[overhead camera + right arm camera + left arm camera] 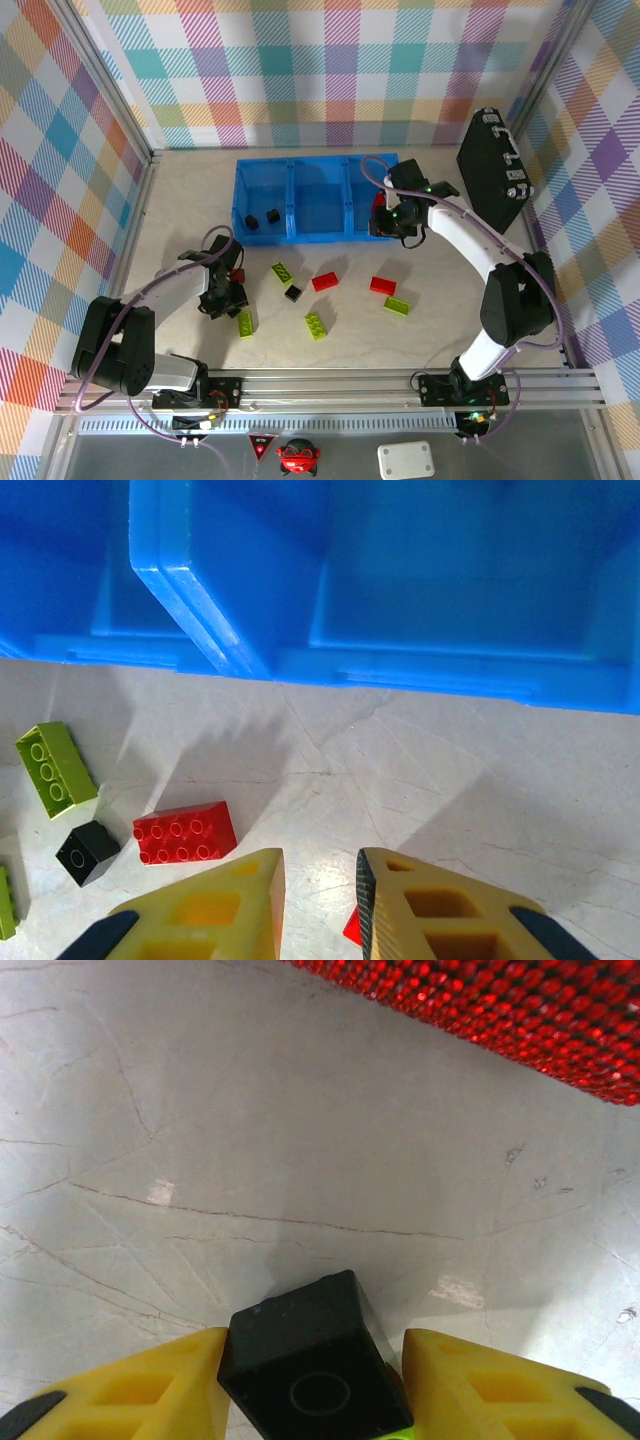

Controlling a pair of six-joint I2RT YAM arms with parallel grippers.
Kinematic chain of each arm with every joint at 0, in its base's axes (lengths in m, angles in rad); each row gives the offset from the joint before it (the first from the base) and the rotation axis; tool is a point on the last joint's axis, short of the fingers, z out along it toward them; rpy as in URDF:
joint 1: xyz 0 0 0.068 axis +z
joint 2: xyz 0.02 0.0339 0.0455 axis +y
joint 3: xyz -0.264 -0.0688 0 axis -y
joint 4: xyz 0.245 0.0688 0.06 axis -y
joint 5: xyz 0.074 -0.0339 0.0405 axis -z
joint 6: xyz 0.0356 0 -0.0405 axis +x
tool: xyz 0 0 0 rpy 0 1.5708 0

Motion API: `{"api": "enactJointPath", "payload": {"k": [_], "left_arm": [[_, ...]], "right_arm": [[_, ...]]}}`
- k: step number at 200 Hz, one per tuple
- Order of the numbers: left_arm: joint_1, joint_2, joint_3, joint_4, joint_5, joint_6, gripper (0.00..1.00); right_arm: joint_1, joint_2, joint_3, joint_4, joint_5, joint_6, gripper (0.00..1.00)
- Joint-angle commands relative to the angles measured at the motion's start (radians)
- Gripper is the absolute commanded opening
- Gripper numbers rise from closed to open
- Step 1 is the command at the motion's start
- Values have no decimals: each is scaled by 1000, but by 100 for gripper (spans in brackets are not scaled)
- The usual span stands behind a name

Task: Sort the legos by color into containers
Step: Pick up the lego from the bottom-left of the table, then place the lego in the container.

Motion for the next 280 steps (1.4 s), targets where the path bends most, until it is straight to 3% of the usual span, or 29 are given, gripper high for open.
{"api": "enactJointPath", "payload": {"k": [1, 102, 177, 280], "left_arm": [[-10, 2, 10, 3, 9, 17, 44], [-12, -32, 54, -33, 3, 32, 40], [-12, -36, 198, -110, -7, 70, 39], [-12, 188, 516, -150, 20, 164, 39]], "right_arm": [[3, -34, -15, -18, -16, -5, 27], [2, -65, -32, -21, -8, 1, 27], [3, -105, -57, -31, 13, 12, 27], [3, -220, -127, -67, 80, 45, 27]]}}
